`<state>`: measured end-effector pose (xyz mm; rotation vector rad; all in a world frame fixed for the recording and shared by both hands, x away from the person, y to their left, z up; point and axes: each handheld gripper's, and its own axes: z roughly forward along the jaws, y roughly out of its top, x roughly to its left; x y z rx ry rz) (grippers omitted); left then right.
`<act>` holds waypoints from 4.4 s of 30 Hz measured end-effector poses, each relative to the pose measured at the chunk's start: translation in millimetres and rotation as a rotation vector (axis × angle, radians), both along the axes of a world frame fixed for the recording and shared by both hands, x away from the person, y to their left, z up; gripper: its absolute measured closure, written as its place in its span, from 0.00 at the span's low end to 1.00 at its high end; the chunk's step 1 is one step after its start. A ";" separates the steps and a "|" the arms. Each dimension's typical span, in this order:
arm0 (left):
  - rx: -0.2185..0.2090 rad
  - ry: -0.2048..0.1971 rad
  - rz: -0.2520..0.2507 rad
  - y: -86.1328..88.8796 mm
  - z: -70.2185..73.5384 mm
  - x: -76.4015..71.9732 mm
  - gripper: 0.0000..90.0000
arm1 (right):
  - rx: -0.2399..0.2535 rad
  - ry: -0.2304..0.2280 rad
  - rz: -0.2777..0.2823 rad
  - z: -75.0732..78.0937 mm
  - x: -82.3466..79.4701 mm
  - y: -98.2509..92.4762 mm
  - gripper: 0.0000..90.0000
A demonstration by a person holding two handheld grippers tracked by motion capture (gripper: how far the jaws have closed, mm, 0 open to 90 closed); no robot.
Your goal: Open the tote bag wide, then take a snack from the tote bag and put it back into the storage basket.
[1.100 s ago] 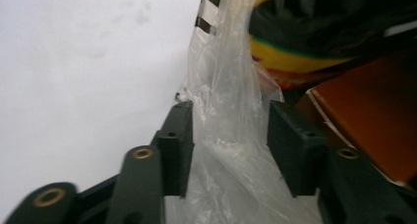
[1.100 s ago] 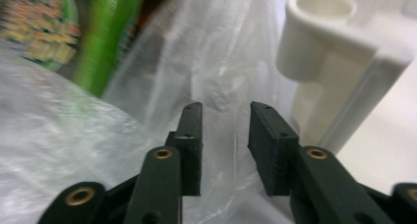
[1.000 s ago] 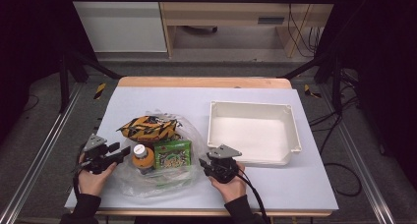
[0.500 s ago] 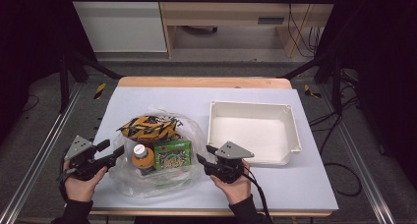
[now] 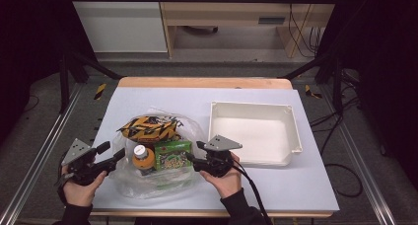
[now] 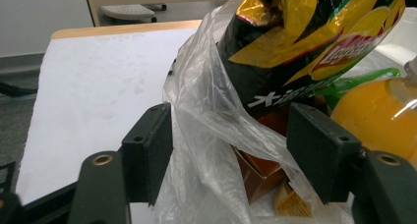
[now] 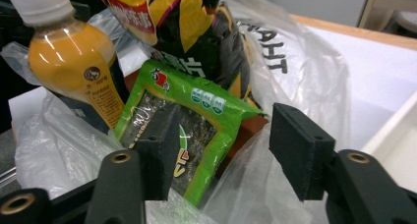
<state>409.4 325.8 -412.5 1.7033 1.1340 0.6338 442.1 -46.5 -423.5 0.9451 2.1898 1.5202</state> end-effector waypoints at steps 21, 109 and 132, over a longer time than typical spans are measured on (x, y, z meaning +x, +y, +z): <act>0.010 0.036 -0.003 -3.1 -16.5 -11.4 0.37 | -0.025 0.103 -0.002 -19.2 29.9 19.5 0.51; 0.005 0.065 -0.007 -4.8 -25.1 -4.9 0.39 | 0.151 -0.070 0.141 14.0 -1.0 -1.6 0.92; 0.018 0.071 -0.013 -7.5 -25.7 -4.1 0.39 | 0.215 -0.234 0.119 61.0 -7.0 -6.4 0.93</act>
